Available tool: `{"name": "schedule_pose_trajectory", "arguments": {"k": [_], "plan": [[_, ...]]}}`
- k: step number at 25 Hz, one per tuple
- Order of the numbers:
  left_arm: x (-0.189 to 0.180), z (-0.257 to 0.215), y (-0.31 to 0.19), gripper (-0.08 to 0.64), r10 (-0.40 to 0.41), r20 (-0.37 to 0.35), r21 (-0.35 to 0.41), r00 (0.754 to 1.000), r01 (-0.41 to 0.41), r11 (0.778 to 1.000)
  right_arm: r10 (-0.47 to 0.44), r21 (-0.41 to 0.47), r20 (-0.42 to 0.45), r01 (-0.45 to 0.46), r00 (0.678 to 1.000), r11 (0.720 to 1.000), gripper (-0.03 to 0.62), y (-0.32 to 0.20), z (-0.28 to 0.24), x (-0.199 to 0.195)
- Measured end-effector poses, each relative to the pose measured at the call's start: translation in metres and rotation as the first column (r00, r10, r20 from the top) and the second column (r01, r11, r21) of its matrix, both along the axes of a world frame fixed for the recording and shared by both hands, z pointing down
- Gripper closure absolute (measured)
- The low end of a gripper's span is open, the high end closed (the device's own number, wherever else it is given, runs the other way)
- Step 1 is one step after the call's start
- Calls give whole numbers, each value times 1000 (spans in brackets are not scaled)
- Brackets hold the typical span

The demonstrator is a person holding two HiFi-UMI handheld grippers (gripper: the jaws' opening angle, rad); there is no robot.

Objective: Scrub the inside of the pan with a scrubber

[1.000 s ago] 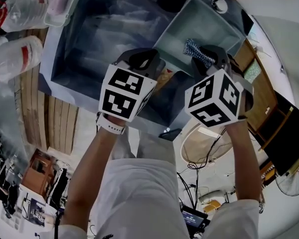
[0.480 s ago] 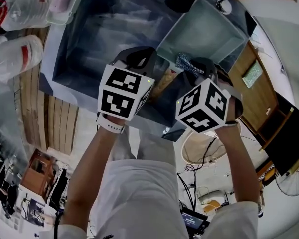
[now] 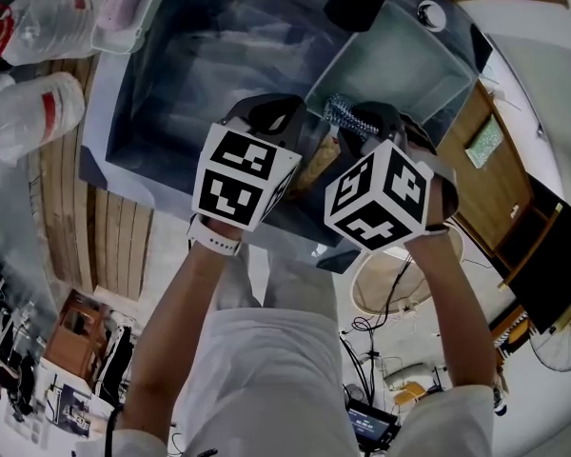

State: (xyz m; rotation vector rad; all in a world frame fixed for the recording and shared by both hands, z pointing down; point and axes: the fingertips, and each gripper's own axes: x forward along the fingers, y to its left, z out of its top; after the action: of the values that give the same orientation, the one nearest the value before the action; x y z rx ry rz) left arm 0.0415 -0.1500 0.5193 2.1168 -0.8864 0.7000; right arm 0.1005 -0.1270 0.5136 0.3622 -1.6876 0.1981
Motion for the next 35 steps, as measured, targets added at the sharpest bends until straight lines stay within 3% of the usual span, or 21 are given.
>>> {"name": "schedule_pose_trajectory", "arguments": {"k": [6, 17, 35], "plan": [[-1, 1, 0, 557, 5, -33, -12, 999, -5, 1000, -48, -27, 38, 49, 998, 998, 480, -7, 0, -18], [0, 0, -1, 557, 34, -41, -7, 999, -34, 999, -16, -54, 59, 20, 998, 998, 479, -17, -4, -25], [0, 0, -1, 557, 50, -18, 4, 999, -49, 999, -13, 90, -2, 13, 1000, 996, 477, -84, -41, 2]]}}
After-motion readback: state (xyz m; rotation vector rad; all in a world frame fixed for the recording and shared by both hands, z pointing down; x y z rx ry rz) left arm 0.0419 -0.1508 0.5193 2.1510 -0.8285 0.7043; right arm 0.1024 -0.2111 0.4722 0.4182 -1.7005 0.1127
